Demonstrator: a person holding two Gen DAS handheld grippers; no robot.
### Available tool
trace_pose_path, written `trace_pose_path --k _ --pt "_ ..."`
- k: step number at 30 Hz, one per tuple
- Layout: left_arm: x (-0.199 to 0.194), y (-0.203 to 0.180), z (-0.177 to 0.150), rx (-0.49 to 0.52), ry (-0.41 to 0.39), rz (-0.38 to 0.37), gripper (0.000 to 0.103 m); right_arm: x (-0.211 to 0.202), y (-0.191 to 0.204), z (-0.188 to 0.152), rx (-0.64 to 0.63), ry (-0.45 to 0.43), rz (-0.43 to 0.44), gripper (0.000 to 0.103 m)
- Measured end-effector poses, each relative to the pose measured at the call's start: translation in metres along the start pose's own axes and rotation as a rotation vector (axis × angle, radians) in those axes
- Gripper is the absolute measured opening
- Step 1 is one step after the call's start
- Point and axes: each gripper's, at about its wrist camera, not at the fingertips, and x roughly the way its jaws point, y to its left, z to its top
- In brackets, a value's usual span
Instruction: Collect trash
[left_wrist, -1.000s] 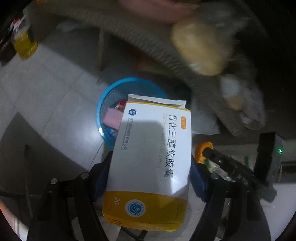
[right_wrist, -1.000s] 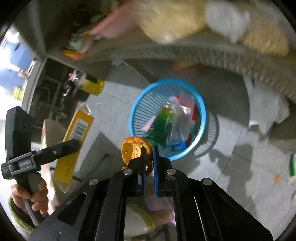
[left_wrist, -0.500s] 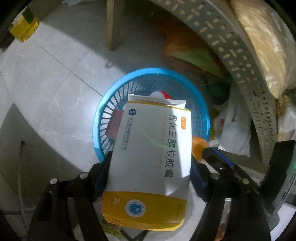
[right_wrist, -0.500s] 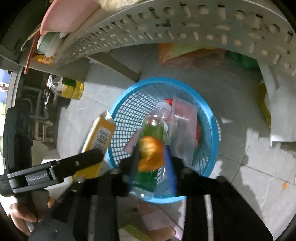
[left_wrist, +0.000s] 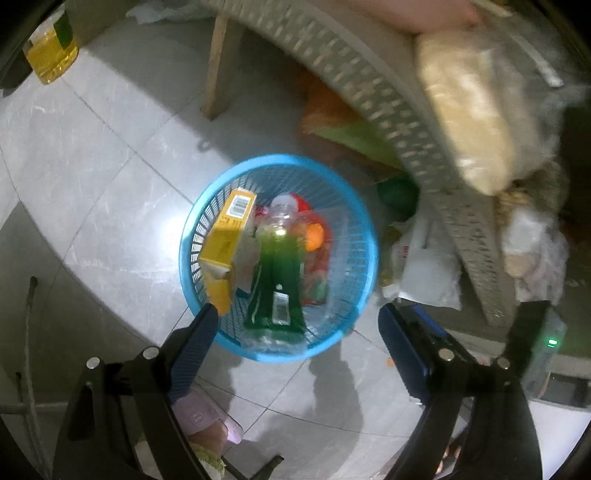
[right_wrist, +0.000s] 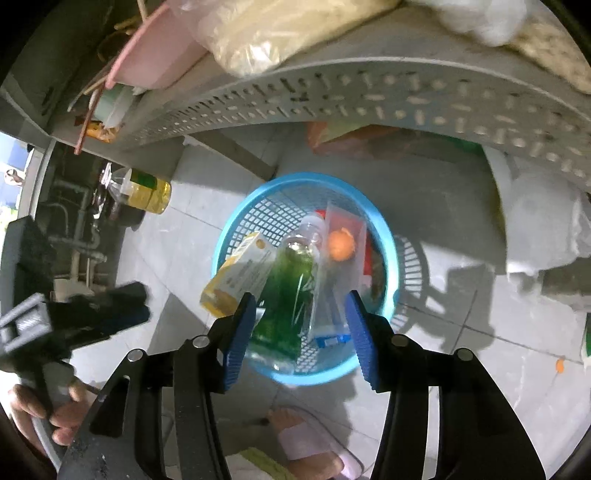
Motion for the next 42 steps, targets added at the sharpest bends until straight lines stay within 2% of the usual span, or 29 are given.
trace_pose_path --k 3,6,8,9,11,12,16,17,20,22,25,30,32,34,39,42 --pt "-0.043 -0.008 -0.016 0.041 -0.072 -0.021 0.086 -0.020 0.005 -0.011 -0.016 -0.022 0.007 0.050" --pt "-0.110 -0.017 -0.051 0.101 -0.199 -0.035 0.086 -0.048 0.026 -0.034 -0.090 -0.055 0.016 0.053" --pt "-0.146 -0.020 -0.078 0.141 -0.268 -0.024 0.086 -0.071 0.046 -0.053 -0.172 -0.083 0.026 0.062" --pt "-0.175 -0.022 -0.104 0.166 -0.335 -0.014 0.088 -0.079 0.055 -0.060 -0.211 -0.097 0.026 0.064" --pt "-0.207 -0.022 -0.137 0.172 -0.410 0.006 0.095 -0.103 0.078 -0.081 -0.310 -0.132 0.022 0.073" --pt "-0.227 -0.019 -0.164 0.167 -0.469 0.014 0.096 -0.111 0.084 -0.088 -0.344 -0.145 0.018 0.074" --pt "-0.281 0.003 -0.257 0.083 -0.668 0.116 0.098 -0.147 0.120 -0.124 -0.510 -0.220 0.023 0.085" --pt "-0.285 0.008 -0.273 0.061 -0.697 0.139 0.098 -0.152 0.127 -0.131 -0.537 -0.238 0.026 0.087" --pt "-0.300 0.032 -0.344 -0.056 -0.815 0.284 0.098 -0.174 0.155 -0.156 -0.635 -0.305 0.032 0.093" --pt "-0.301 0.045 -0.377 -0.122 -0.858 0.334 0.098 -0.183 0.170 -0.171 -0.692 -0.336 0.050 0.095" --pt "-0.302 0.066 -0.422 -0.211 -0.901 0.351 0.098 -0.189 0.192 -0.193 -0.786 -0.354 0.071 0.095" --pt "-0.301 0.093 -0.460 -0.363 -0.897 0.385 0.098 -0.188 0.218 -0.227 -0.885 -0.340 0.092 0.095" --pt "-0.304 0.098 -0.475 -0.423 -0.919 0.396 0.098 -0.190 0.227 -0.242 -0.910 -0.337 0.100 0.095" --pt "-0.305 0.100 -0.488 -0.480 -0.941 0.466 0.098 -0.191 0.235 -0.256 -0.934 -0.341 0.087 0.095" --pt "-0.306 0.088 -0.517 -0.539 -0.998 0.657 0.098 -0.198 0.248 -0.301 -1.037 -0.376 0.077 0.095" --pt "-0.302 0.086 -0.527 -0.570 -1.009 0.687 0.098 -0.199 0.256 -0.324 -1.123 -0.403 0.077 0.095"
